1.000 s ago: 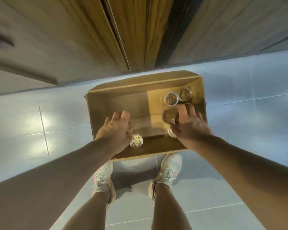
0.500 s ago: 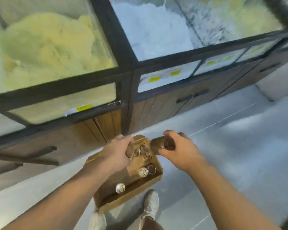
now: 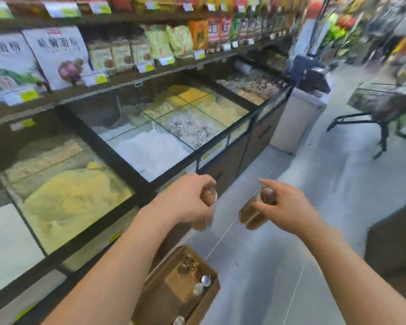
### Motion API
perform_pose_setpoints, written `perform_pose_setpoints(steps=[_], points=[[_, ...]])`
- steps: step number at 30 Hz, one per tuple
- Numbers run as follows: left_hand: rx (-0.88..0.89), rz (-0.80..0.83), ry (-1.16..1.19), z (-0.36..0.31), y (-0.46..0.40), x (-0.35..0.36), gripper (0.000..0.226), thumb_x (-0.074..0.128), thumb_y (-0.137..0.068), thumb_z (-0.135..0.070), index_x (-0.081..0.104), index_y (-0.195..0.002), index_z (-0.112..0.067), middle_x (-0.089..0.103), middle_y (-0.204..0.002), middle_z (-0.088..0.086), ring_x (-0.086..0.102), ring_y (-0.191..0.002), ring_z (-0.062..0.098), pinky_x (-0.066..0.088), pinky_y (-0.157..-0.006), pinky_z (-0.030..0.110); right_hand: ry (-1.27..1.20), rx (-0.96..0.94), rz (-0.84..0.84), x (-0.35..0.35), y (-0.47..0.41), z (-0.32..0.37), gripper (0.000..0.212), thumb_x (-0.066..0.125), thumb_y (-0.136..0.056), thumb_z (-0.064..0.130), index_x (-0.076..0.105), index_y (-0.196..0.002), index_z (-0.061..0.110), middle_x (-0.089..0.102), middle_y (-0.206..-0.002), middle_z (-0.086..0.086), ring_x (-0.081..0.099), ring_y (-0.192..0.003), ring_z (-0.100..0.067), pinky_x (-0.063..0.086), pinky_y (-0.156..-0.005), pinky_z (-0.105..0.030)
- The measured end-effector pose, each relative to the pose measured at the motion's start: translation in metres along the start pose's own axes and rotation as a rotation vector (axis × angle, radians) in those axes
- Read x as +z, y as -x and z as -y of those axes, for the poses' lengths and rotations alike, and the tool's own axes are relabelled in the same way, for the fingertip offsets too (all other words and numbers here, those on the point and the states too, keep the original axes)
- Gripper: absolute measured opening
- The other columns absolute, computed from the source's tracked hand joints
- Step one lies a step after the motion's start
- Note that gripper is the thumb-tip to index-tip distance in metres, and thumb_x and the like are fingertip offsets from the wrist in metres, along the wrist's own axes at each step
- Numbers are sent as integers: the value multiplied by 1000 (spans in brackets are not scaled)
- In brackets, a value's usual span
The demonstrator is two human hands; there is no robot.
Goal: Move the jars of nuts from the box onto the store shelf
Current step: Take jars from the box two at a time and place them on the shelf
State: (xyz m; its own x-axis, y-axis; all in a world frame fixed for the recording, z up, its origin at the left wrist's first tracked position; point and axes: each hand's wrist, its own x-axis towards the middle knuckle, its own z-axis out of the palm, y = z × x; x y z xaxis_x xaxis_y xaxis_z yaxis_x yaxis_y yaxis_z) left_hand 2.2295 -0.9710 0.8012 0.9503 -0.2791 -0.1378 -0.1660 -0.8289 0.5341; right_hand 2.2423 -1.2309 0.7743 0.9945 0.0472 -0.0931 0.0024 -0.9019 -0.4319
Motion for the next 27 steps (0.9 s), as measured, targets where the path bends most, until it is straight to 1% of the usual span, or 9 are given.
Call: perform_pose_setpoints(steps=[3,6,9,11,13,15,20,24,27], points=[[83,55,-34,-46,4,-16,71,79,-72,-24,56,-138,-27,61,-122,-5,60,-109,16,53,-94,36,-25,48,-28,-38,20,-15,60,68,-77,57,55,-133,41,64,-117,-3,61,-107,-26,52,-93,-39],[138,74,-58,-92,3,-20,66,75,-73,-22,58,-136,-31,61,-120,-11,60,-109,10,53,-94,33,-45,80,-56,-78,44,-37,40,70,-81,52,59,-116,37,64,-106,0,63,-93,-21,56,-83,-40],[182,102,-60,-139,0,-13,67,75,-71,-23,58,-135,-32,63,-117,-16,62,-109,6,54,-95,33,-42,128,-79,-116,71,-67,37,70,-81,51,59,-113,35,65,-101,1,66,-85,-19,58,-78,-41],[220,120,-76,-174,-3,-3,72,78,-67,-29,56,-136,-35,61,-121,-16,61,-112,7,55,-95,35,-21,150,-103,-140,91,-95,43,68,-79,56,56,-115,35,65,-103,1,65,-86,-21,58,-79,-41],[267,127,-97,-211,-5,11,72,79,-68,-32,55,-136,-37,59,-125,-16,60,-112,7,56,-94,34,24,181,-116,-163,113,-127,46,68,-82,53,51,-120,33,64,-109,0,62,-94,-24,55,-81,-40],[305,148,-109,-250,-6,30,69,79,-72,-31,55,-137,-38,59,-128,-15,60,-111,9,57,-93,35,38,222,-137,-186,138,-160,44,70,-83,51,51,-117,32,64,-108,1,61,-96,-24,54,-84,-40],[416,261,-157,-357,-11,96,70,80,-70,-35,55,-135,-42,58,-127,-17,61,-110,8,58,-90,35,-9,334,-196,-236,215,-247,40,71,-74,53,54,-104,35,67,-98,3,67,-84,-19,59,-78,-41],[535,301,-199,-451,-10,150,68,78,-65,-42,56,-129,-47,60,-122,-13,62,-105,9,57,-88,37,7,425,-266,-272,282,-316,50,71,-67,58,56,-109,36,67,-98,5,66,-87,-16,58,-78,-38],[638,340,-202,-520,-3,187,63,79,-70,-36,59,-129,-43,62,-114,-10,65,-97,11,59,-84,35,16,518,-305,-296,333,-357,48,73,-68,53,58,-110,34,68,-96,5,66,-85,-18,58,-75,-38]])
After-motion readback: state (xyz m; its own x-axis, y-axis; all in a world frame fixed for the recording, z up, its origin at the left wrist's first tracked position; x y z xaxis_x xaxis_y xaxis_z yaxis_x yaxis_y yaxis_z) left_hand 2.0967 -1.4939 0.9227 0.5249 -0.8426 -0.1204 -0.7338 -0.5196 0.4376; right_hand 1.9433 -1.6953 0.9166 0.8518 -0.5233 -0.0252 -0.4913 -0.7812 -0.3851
